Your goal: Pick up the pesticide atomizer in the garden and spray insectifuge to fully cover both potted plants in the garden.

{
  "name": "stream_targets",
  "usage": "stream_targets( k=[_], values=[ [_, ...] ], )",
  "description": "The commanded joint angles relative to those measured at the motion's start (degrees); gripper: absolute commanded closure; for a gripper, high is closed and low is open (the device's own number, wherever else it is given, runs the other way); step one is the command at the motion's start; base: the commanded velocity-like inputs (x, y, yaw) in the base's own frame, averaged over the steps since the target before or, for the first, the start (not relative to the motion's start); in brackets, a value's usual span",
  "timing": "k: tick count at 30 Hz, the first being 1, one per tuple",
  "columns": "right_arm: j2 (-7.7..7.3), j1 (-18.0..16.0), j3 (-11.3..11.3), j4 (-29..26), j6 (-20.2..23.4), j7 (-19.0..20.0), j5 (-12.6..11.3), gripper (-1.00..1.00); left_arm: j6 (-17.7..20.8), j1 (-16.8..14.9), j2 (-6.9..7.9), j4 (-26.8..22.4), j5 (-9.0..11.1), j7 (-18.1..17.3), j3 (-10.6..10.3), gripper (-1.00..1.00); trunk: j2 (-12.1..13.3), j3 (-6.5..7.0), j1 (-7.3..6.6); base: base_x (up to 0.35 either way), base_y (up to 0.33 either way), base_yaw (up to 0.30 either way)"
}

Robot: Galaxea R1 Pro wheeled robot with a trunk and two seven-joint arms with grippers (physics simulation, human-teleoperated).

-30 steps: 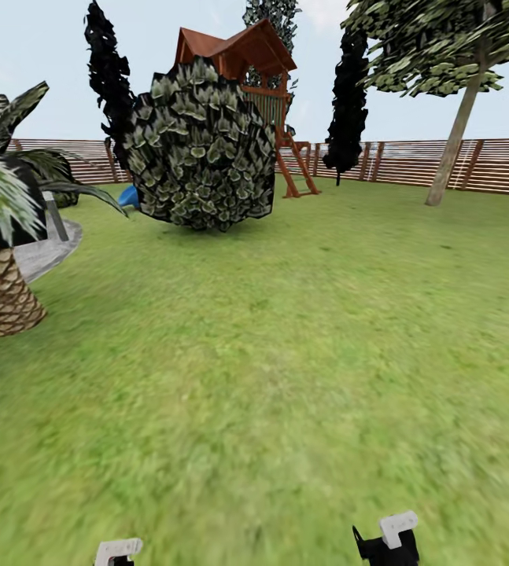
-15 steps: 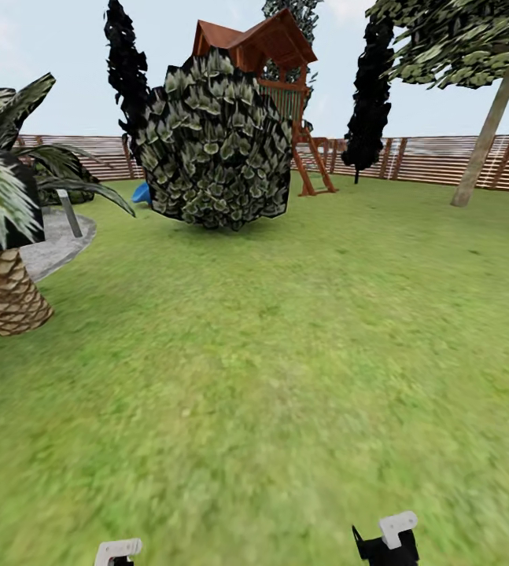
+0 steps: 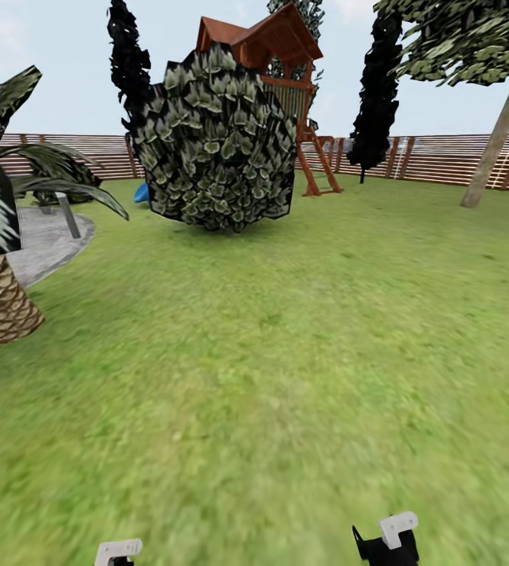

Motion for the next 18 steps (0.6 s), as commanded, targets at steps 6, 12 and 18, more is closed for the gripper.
stream_targets(
  k=[6, 12, 18],
  values=[
    [0.0, 0.0, -0.5, 0.0, -0.2, 0.4, 0.2, -1.0, -0.1, 0.0, 0.0, 0.1, 0.5, -0.6, 0.4, 1.0, 0.0, -0.05, 0.02, 0.337, -0.079, 0.0],
    [0.05, 0.0, -0.5, 0.0, -0.2, 0.4, 0.2, -1.0, -0.1, -0.1, 0.0, 0.1, 0.4, -0.6, 0.4, 1.0, 0.0, -0.05, 0.02, 0.337, -0.079, 0.009],
    [0.07, 0.0, -0.5, 0.0, -0.2, 0.4, 0.2, -1.0, -0.1, 0.0, 0.0, 0.1, 0.4, -0.6, 0.4, 1.0, 0.0, -0.05, 0.02, 0.337, -0.079, 0.126]
  ],
)
